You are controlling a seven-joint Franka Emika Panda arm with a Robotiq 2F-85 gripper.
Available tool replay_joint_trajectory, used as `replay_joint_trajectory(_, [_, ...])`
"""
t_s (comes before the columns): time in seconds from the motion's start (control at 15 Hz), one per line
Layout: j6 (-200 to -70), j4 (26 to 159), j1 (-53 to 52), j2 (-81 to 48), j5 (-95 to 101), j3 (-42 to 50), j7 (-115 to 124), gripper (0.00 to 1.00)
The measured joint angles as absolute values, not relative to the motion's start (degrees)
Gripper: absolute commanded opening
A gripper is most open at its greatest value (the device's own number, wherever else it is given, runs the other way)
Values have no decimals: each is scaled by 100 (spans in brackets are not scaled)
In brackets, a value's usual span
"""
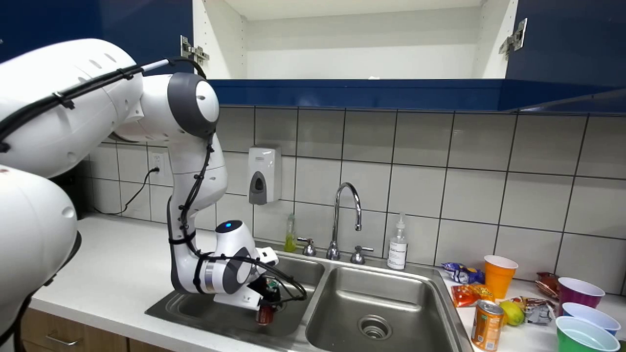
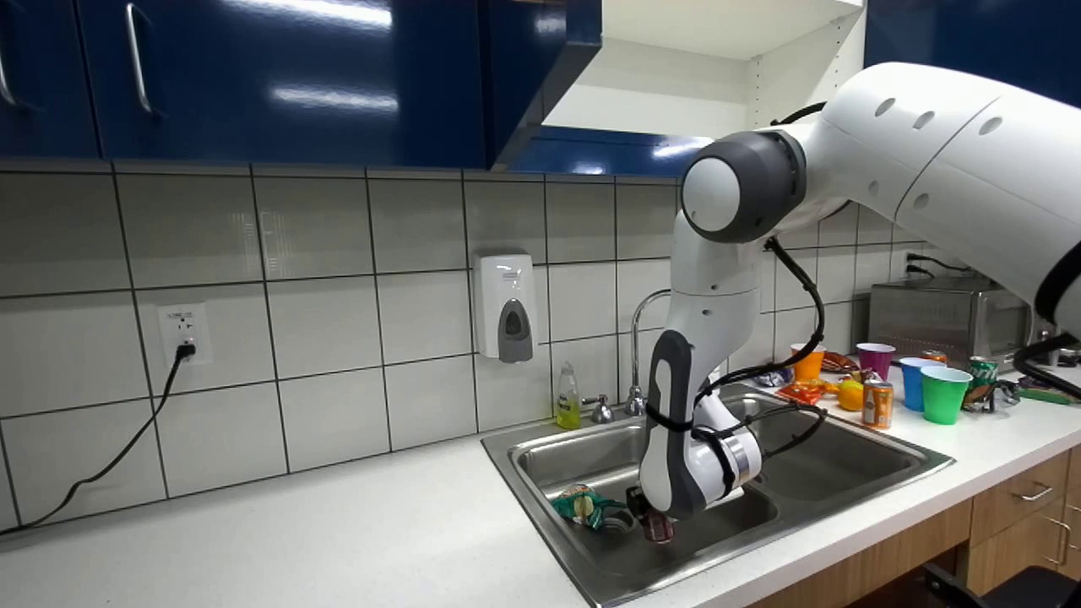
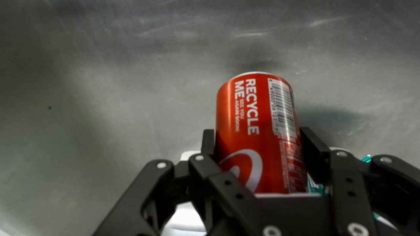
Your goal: Remove the red can from the upper cabinet and put it in the sink on the left.
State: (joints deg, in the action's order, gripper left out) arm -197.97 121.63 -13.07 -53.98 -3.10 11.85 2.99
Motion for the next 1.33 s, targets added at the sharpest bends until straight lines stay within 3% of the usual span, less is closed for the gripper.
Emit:
replay_joint_trajectory(0.67, [-19797,12090,-1307,-5556,-310,1185,298,39])
replay_joint_trajectory(0.73, [-19799,12087,-1307,-5573,-310,1185,298,74])
replay_joint_trajectory(0.8, [-19801,12085,-1307,-5574,-310,1185,299,90])
replay_joint_trajectory(0.87, [-19799,12085,-1307,-5575,-311,1185,299,97])
replay_joint_trajectory(1.33, [-19797,12091,-1343,-5623,-343,1194,298,100])
